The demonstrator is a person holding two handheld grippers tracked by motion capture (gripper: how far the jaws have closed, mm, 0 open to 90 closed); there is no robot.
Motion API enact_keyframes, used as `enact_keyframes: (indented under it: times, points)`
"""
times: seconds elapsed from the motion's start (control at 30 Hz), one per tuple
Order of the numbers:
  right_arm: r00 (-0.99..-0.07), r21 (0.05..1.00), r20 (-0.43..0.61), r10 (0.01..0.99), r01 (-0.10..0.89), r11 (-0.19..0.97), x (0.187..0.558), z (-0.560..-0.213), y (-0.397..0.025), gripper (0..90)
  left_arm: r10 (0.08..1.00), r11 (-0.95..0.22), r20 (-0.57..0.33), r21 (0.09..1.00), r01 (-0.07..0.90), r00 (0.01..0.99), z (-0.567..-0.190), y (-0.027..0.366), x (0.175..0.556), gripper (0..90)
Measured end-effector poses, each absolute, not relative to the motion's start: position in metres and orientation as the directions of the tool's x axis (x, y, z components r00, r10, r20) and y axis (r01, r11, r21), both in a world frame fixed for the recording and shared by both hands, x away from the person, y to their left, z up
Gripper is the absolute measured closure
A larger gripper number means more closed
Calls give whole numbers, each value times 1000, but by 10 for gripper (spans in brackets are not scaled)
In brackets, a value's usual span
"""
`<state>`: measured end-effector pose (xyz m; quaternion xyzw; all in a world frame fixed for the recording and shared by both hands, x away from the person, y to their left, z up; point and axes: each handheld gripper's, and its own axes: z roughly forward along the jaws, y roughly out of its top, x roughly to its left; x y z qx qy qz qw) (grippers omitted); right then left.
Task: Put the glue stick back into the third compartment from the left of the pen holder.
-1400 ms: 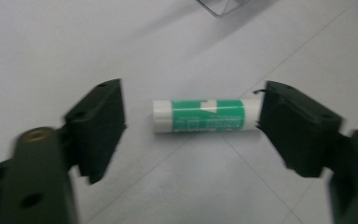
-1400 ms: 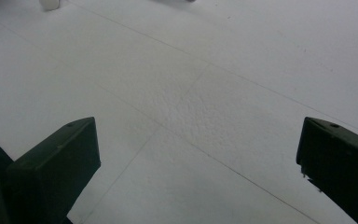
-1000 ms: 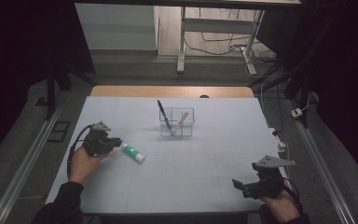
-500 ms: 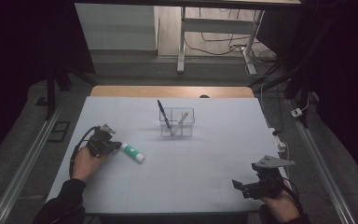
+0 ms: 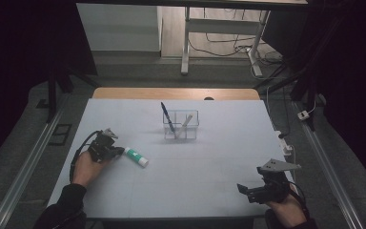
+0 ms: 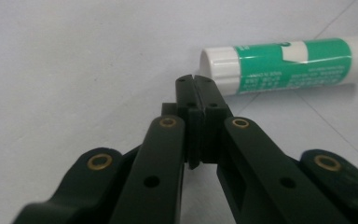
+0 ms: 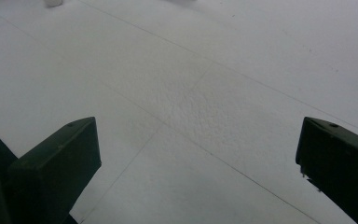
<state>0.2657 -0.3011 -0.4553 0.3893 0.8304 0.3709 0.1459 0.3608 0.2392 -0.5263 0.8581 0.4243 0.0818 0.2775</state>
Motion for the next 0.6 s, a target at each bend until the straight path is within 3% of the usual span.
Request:
enact_keyframes:
  times: [0.23,0.6]
  points:
    - [-656,727,45,754,539,425,266,-455,-301,0,744,-525,-90,535,662,662,-526,231,356,885]
    - [-656,726,47,753,540,426,266,-456,-300,0,790,-469,-66,575,670,610,-523,228,381,885]
